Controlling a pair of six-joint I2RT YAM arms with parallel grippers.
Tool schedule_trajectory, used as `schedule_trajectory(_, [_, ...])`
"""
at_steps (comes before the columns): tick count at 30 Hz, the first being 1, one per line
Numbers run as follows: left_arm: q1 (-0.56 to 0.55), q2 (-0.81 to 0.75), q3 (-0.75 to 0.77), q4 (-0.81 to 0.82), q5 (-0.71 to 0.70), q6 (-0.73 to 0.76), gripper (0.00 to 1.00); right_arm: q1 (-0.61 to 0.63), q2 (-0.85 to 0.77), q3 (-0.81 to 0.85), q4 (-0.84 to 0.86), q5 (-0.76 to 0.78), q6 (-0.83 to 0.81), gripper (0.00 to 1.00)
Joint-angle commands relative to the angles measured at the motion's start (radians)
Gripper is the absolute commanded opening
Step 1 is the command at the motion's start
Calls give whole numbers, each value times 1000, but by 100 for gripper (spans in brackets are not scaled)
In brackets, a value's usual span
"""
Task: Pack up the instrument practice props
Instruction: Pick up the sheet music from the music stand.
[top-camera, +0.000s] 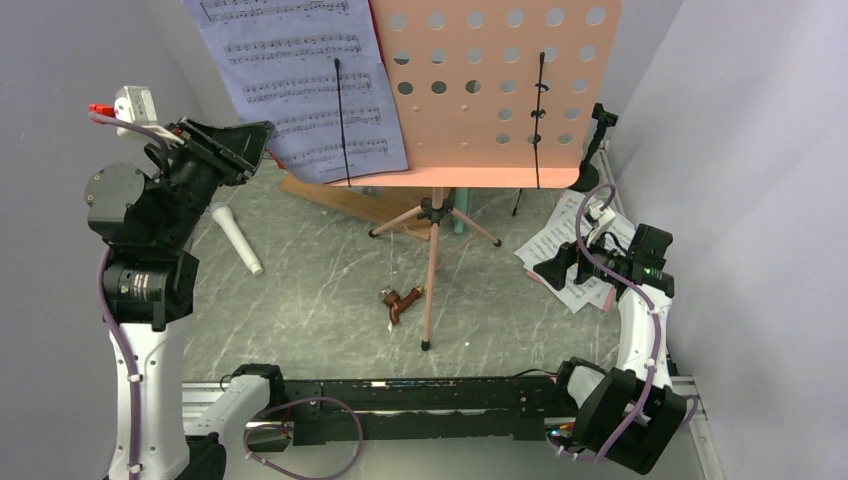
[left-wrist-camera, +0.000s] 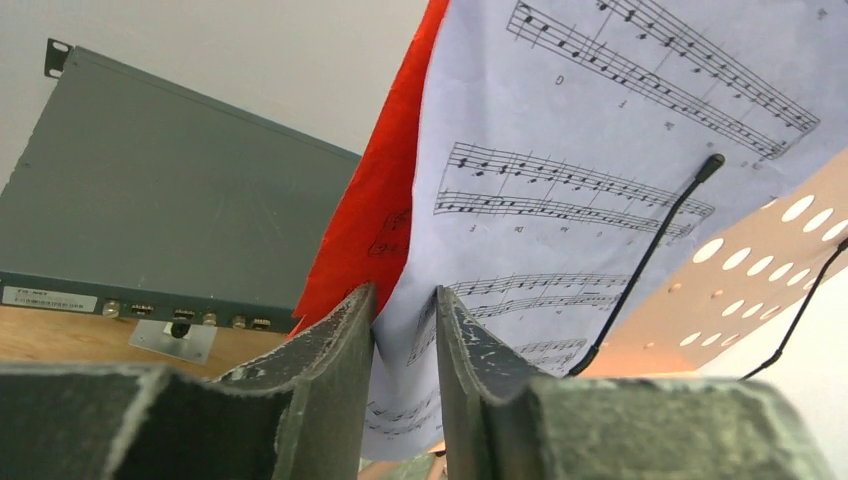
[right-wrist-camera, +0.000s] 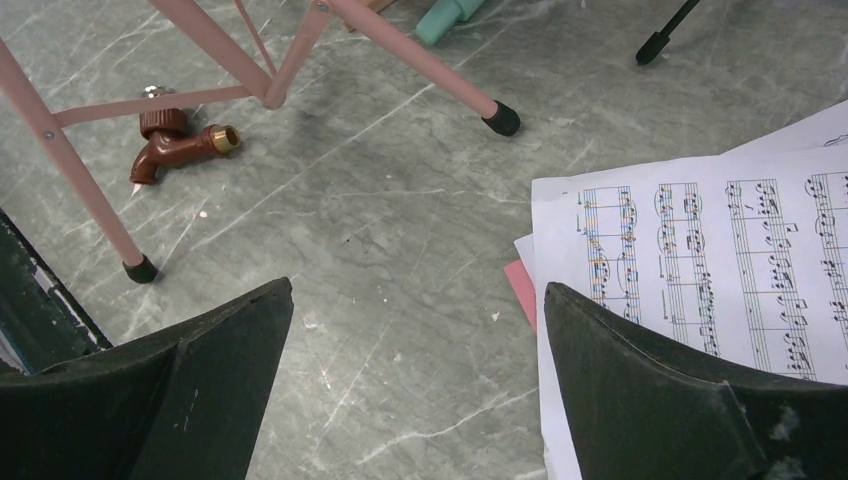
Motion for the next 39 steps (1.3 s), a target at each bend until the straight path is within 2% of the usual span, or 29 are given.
schedule_trajectory(1, [-2, -19, -9, 16, 78, 3, 33, 3, 1, 40, -5, -28, -25, 100])
schedule_trajectory(5, [-3, -17, -32, 71, 132, 7, 39, 3, 0, 40, -7, -28, -25, 100])
schedule_trajectory(8, [-2, -9, -39, 107, 164, 13, 35, 3, -2, 40, -7, -28, -27, 100])
schedule_trajectory(11, [-2, -16, -38, 102, 134, 54, 4, 4, -2, 42, -7, -28, -26, 100])
schedule_trajectory(12, [-3, -24, -35, 91, 106, 82, 0, 3, -2, 42, -7, -28, -26, 100])
schedule_trajectory(17, [-2, -114, -53, 65, -123, 174, 0, 3, 1, 41, -7, -29, -26, 100])
schedule_trajectory(20, [-2, -171, -75, 95, -211, 204, 0, 4, 2, 40, -6, -29, -25, 100])
schedule_trajectory(30, [-3, -279, -100, 123, -291, 263, 0, 4, 10, 38, -4, -26, -23, 100])
schedule_trajectory(34, [-6, -323, -112, 126, -366, 280, 0, 3, 12, 37, -4, -25, -25, 100])
schedule_trajectory(39, [-17, -332, -91, 107, -318, 268, 0, 3, 13, 37, -6, -24, -28, 100])
